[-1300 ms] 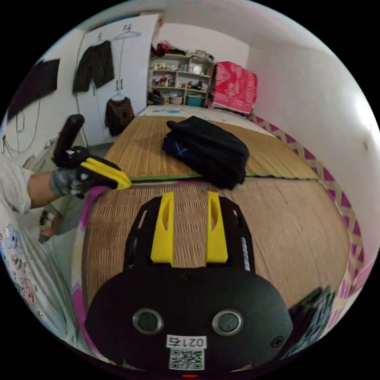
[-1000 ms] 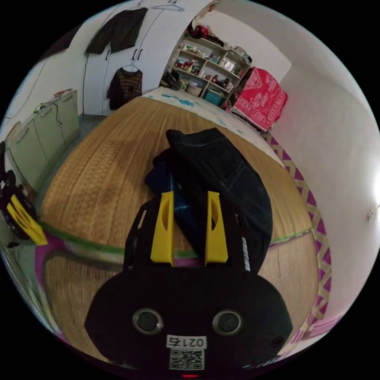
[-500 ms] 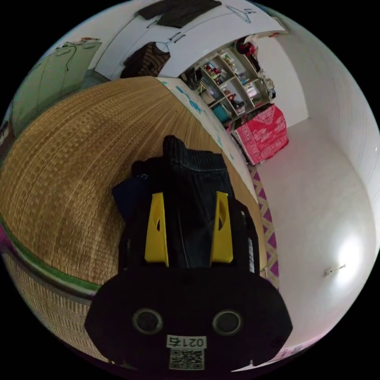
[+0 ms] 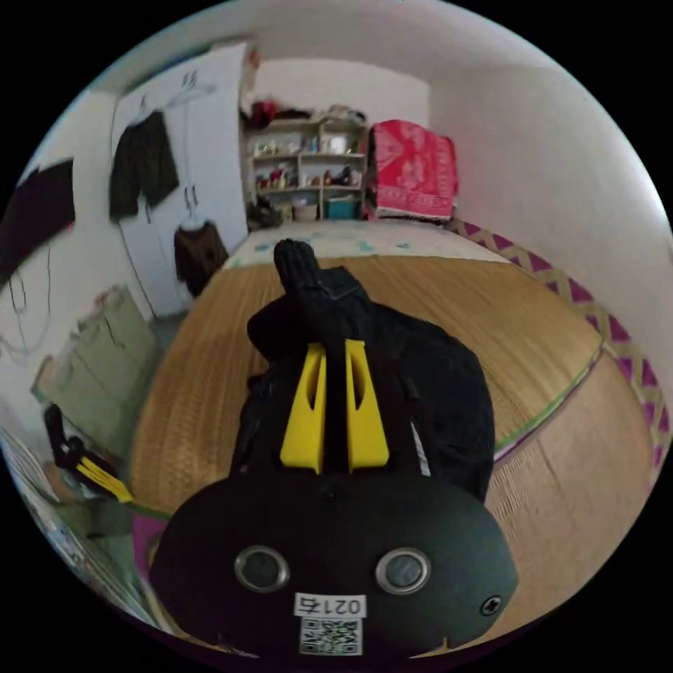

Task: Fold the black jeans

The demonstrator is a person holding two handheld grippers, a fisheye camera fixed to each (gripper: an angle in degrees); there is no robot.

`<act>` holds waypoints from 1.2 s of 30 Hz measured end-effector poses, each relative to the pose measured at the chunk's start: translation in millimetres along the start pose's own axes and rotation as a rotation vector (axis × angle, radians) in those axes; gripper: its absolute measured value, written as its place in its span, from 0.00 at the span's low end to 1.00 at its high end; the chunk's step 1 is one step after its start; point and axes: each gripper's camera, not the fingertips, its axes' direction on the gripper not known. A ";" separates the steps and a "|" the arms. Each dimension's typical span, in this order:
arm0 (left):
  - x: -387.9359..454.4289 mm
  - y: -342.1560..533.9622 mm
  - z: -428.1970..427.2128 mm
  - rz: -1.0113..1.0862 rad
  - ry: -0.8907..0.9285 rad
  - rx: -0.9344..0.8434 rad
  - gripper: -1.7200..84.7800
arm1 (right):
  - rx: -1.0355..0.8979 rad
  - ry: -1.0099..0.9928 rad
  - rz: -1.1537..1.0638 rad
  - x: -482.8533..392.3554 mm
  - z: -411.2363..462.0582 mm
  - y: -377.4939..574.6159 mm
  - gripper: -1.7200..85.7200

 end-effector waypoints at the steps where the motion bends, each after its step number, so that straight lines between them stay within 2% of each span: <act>1: 0.4 -1.2 -0.2 -0.002 0.010 -0.002 0.01 | 0.023 -0.008 0.032 12.2 -15.4 1.6 0.07; 6: 12.2 -6.7 4.9 0.016 0.060 0.003 0.01 | 0.127 0.063 0.211 93.2 -167.2 32.9 0.06; 10: 28.1 -10.0 21.2 0.033 0.145 -0.012 0.01 | 0.088 0.124 0.156 82.0 -259.8 58.5 0.06; 13: 46.4 -13.2 34.8 0.066 0.210 -0.031 0.01 | -0.142 0.237 -0.032 17.2 -280.8 81.4 0.06; 15: 59.6 -15.2 42.7 0.082 0.217 -0.039 0.02 | -0.413 0.277 -0.156 -43.0 -247.7 121.1 0.07; 18: 82.5 -19.0 60.0 0.114 0.205 -0.065 0.06 | -0.706 0.200 -0.198 -97.3 -177.6 197.9 0.07; 19: 89.0 -19.8 69.9 0.114 0.210 -0.088 0.08 | -0.732 0.165 -0.186 -103.6 -167.1 212.8 0.07; 20: 93.1 -19.6 80.6 0.106 0.224 -0.115 0.09 | -0.717 0.105 -0.134 -111.0 -156.8 235.0 0.08; 23: 94.2 -17.4 100.0 0.068 0.249 -0.146 0.09 | -0.602 0.184 -0.065 -114.2 -176.5 253.2 0.09; 27: 89.1 -20.7 110.4 0.022 0.229 -0.127 0.09 | -0.495 0.169 -0.015 -108.9 -220.6 266.6 0.10; 32: 95.0 -32.6 131.0 0.012 0.212 -0.133 0.09 | -0.450 0.223 0.011 -99.6 -246.2 281.4 0.07; 34: 100.9 -37.0 138.7 0.025 0.194 -0.135 0.09 | -0.371 0.141 0.139 -73.4 -277.9 289.9 0.06; 36: 107.2 -41.9 148.7 0.038 0.187 -0.139 0.10 | -0.186 0.020 0.310 -30.3 -348.4 309.6 0.05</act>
